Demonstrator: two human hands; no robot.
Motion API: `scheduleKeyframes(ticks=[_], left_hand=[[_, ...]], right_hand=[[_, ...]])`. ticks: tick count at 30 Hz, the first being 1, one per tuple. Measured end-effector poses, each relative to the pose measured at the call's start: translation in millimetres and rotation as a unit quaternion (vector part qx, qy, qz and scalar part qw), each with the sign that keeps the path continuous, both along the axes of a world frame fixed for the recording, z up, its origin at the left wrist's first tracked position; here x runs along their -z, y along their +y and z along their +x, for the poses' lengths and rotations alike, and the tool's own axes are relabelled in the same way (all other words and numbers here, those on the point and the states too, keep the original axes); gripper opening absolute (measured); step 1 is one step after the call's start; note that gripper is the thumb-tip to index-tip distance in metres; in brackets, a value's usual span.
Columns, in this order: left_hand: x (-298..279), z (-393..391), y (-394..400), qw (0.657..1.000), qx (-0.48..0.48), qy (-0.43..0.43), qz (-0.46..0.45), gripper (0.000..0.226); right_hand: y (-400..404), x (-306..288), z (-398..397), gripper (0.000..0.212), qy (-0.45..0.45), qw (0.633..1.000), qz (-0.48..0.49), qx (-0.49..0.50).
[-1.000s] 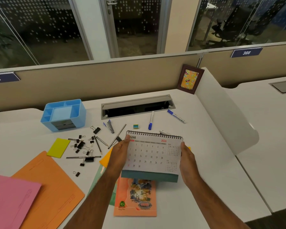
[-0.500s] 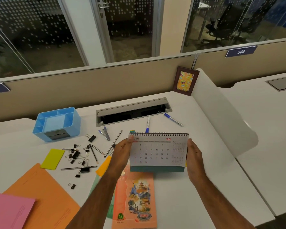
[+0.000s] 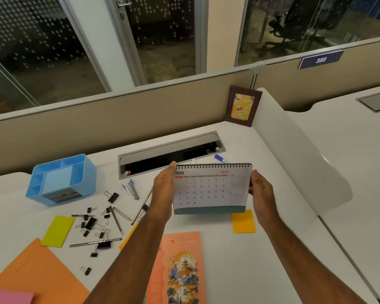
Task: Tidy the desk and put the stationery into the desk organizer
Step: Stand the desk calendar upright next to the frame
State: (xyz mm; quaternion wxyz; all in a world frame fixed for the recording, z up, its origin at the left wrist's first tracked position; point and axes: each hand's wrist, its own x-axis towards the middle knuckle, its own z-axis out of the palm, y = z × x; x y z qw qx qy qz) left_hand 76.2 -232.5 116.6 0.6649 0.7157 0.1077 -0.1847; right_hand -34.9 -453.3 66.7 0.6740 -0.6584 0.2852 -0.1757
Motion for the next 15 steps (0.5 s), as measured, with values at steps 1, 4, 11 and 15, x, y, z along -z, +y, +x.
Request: scheduleKeyframes(ticks=[1, 4, 11, 15], left_hand=[[-1.0, 5.9, -1.3, 1.0, -0.007, 0.004, -0.004, 0.038], [-1.2, 25.4, -0.5, 1.0, -0.029, 0.0, -0.005, 0.037], [2.7, 63.9, 11.4, 0.996, -0.093, -0.007, -0.001, 0.03], [3.2, 81.7, 18.8, 0.993, -0.116, -0.012, -0.031, 0.028]], right_hand=[[-5.5, 2.8, 7.7, 0.051, -0.001, 1.0, -0.001, 0.003], [-24.8, 18.6, 34.5, 0.052, 0.022, 0.999, 0.01, 0.025], [-63.8, 97.0, 97.9, 0.015, 0.212, 0.958, -0.19, -0.031], [-71.2, 117.0, 111.2, 0.041, 0.27, 0.906, -0.321, -0.052]])
